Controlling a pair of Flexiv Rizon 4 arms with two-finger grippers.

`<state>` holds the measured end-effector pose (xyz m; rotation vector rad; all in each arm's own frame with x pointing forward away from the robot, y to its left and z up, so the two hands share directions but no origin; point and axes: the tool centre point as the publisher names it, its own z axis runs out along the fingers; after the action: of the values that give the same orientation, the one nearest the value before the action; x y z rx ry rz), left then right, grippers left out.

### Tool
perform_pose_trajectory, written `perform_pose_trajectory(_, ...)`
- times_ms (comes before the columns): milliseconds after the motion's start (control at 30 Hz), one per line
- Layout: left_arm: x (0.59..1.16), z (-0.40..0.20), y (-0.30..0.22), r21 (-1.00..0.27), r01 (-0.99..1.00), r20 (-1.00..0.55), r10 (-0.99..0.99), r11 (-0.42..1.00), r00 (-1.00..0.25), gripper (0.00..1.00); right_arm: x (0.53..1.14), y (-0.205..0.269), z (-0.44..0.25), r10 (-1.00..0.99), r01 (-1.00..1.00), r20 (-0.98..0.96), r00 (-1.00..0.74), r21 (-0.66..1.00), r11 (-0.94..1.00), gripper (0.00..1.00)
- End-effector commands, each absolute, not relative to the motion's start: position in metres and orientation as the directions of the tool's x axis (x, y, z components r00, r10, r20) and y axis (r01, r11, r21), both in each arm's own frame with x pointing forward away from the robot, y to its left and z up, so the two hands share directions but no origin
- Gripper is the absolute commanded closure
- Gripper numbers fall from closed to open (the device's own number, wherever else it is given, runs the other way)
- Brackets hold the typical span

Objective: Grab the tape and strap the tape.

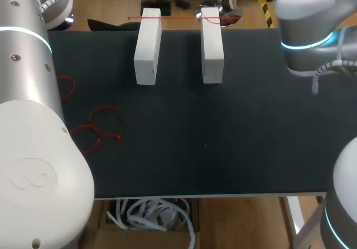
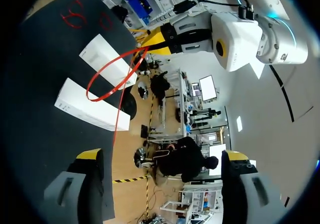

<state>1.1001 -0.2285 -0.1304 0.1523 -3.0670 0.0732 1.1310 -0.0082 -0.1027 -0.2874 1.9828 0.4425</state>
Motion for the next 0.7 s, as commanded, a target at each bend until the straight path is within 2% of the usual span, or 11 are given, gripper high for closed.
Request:
perform_pose_trajectory(33,1.095,-0.128,-0.204,-0.022,-0.189,0.074,-0.187,0.982,-0.98,1.0,1.131,-0.009,-0.099,-0.022,-0.39,-0.888,-0.459,0.179,0.903,0.0)
perform_pose_trajectory(233,1.072,-0.131,-0.13,0.059,-0.425,0.065,-0.428,0.903,-0.901,1.0,1.131,-0.009,-0.099,-0.022,-0.39,-0.888,-0.459,0.179,0.903,0.0)
perform_pose_trajectory(433,1.023,-0.13,-0.047,0.139,-0.661,0.045,-0.671,0.738,-0.74,1.0,1.131,-0.009,-0.099,-0.022,-0.39,-0.888,-0.459,0.179,0.903,0.0)
perform_pose_trajectory(700,0.973,-0.139,0.012,0.182,-0.817,0.079,-0.836,0.548,-0.543,1.0,1.131,-0.009,-0.099,-0.022,-0.39,-0.888,-0.459,0.179,0.903,0.0)
